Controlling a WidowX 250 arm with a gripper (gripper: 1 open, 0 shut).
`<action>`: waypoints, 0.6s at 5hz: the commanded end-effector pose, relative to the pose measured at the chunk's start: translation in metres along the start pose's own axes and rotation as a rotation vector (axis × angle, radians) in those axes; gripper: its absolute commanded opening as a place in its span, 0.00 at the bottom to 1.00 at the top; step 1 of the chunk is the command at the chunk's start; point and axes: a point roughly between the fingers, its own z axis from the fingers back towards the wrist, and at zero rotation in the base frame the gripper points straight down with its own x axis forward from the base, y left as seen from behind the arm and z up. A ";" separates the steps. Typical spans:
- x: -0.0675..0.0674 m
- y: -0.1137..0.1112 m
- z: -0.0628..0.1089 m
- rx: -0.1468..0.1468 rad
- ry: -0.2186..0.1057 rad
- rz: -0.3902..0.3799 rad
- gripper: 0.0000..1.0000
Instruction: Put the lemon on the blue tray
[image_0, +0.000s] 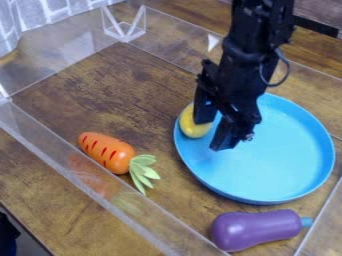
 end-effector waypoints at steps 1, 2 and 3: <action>0.008 0.012 0.025 0.037 -0.065 0.028 0.00; 0.007 0.016 0.036 0.058 -0.071 0.033 0.00; 0.008 0.022 0.051 0.084 -0.084 0.041 0.00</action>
